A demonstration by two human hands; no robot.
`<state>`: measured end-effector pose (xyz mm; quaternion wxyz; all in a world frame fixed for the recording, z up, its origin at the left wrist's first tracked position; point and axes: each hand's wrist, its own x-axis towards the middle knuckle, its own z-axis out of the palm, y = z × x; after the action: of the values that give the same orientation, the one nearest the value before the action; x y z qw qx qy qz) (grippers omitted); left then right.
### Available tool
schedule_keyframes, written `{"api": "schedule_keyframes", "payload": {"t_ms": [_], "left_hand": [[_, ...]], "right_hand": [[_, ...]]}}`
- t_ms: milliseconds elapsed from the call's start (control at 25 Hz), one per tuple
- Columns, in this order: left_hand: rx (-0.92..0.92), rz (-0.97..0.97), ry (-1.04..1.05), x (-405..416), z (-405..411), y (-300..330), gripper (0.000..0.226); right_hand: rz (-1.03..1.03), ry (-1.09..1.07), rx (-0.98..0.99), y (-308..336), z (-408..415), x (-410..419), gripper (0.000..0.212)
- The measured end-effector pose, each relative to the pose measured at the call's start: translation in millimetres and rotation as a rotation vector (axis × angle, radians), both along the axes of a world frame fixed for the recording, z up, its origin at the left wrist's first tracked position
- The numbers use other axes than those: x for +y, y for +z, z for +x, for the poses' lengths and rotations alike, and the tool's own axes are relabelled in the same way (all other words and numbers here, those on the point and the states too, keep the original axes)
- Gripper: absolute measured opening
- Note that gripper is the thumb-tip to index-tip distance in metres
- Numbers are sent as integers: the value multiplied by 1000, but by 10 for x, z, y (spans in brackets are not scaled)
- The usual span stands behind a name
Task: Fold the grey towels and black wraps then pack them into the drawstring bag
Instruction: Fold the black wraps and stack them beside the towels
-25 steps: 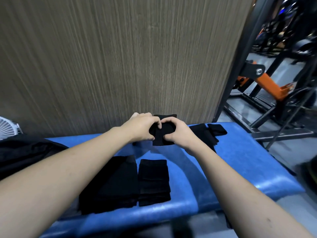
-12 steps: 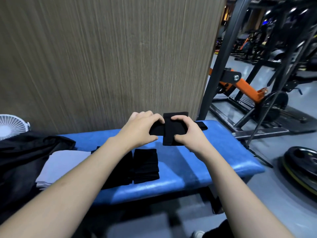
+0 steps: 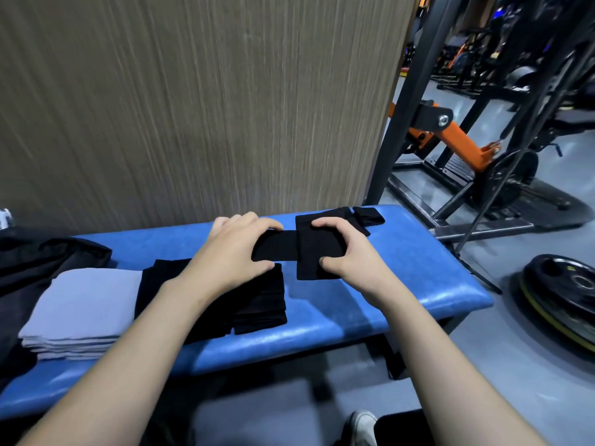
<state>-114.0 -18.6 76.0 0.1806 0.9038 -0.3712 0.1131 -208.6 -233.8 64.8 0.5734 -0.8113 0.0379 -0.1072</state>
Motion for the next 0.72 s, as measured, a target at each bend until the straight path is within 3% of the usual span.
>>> {"api": "schedule_keyframes", "payload": {"t_ms": [320, 560, 720], "left_hand": [[138, -22, 2, 60, 64, -81, 45], [200, -22, 10, -9, -33, -95, 52], [246, -35, 20, -15, -87, -69, 60]], "right_hand": [[41, 31, -40, -11, 28, 90, 66], [-87, 85, -77, -28, 16, 258, 67], [-36, 137, -95, -17, 0, 327, 83]]}}
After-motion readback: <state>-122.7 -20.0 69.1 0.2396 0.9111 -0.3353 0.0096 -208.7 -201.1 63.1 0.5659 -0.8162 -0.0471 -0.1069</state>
